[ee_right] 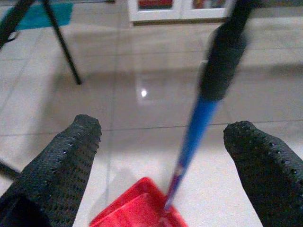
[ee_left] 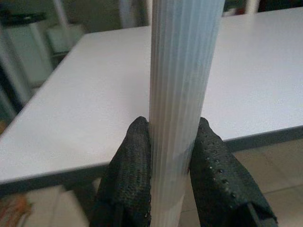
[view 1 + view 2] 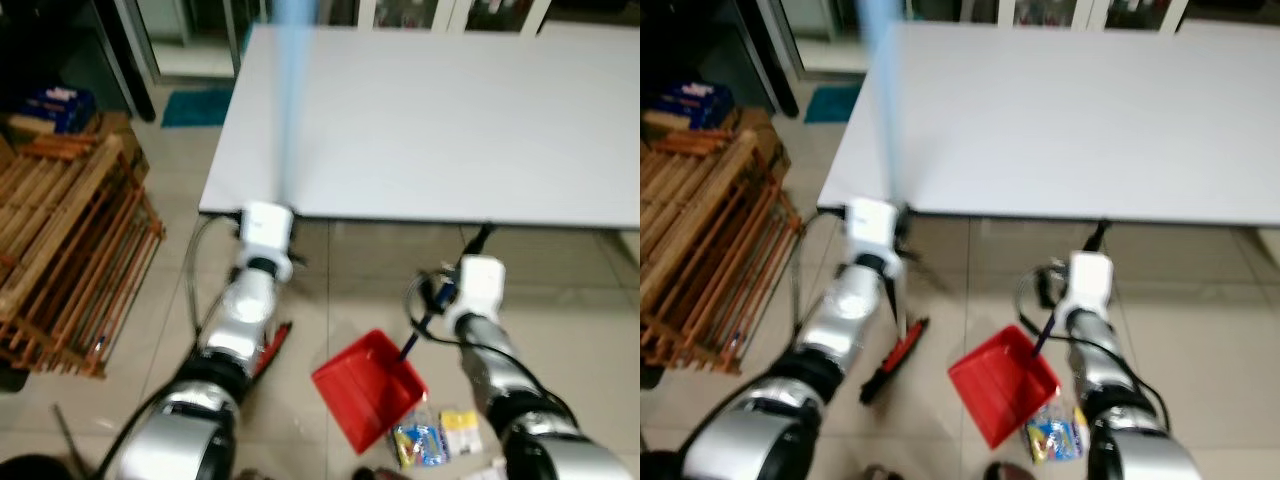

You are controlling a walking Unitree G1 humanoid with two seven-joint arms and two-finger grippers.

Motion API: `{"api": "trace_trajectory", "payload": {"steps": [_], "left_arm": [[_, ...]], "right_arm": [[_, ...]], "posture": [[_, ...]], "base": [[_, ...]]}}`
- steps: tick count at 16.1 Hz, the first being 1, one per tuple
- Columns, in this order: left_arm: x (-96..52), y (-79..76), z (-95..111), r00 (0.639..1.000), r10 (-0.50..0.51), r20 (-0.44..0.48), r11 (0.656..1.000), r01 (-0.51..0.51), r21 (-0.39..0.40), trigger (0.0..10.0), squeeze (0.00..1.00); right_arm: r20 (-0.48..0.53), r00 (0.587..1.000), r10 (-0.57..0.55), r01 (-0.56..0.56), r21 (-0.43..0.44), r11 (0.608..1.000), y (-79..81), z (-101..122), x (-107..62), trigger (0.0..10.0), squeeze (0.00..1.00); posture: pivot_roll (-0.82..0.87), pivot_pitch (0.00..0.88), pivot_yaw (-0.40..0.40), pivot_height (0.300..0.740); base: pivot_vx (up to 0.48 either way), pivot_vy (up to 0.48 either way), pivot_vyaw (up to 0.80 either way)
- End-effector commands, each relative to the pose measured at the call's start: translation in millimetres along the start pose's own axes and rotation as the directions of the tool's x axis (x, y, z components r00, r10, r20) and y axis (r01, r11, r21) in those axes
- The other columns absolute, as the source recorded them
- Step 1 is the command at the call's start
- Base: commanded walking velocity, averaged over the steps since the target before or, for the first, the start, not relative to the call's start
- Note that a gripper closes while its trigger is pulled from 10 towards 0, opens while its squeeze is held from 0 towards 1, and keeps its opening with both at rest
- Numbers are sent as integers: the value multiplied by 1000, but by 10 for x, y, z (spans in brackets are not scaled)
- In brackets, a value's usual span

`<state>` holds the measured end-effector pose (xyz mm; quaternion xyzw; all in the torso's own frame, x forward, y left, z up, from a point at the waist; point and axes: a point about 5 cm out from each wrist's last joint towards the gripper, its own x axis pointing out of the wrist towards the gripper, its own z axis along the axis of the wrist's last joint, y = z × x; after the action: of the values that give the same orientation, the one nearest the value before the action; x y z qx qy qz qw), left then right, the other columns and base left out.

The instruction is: Sweep floor

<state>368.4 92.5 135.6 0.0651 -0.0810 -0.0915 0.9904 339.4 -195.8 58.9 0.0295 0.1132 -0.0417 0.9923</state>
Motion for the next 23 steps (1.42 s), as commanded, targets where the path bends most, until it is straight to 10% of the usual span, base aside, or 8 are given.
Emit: {"api": "trace_trajectory", "payload": {"steps": [1, 17, 23], "left_arm": [[38, 54, 96, 999, 16, 42, 1000, -16, -10, 10000, 0], [29, -20, 99, 998, -25, 54, 1000, 26, -15, 10000, 0], [13, -57, 85, 998, -37, 53, 999, 38, -18, 10000, 0]], "right_arm": [[3, 1000, 12, -12, 17, 1000, 66, -3, 4, 10000, 0], [-1, 1000, 13, -13, 15, 1000, 55, -21, -5, 10000, 0], [-105, 990, -99, 96, -31, 995, -188, -215, -86, 10000, 0]], "posture": [[54, 171, -20, 740], [50, 169, -23, 740], [44, 167, -26, 740]], "base": [[319, 0, 0], [120, 0, 0], [0, 0, 0]]}}
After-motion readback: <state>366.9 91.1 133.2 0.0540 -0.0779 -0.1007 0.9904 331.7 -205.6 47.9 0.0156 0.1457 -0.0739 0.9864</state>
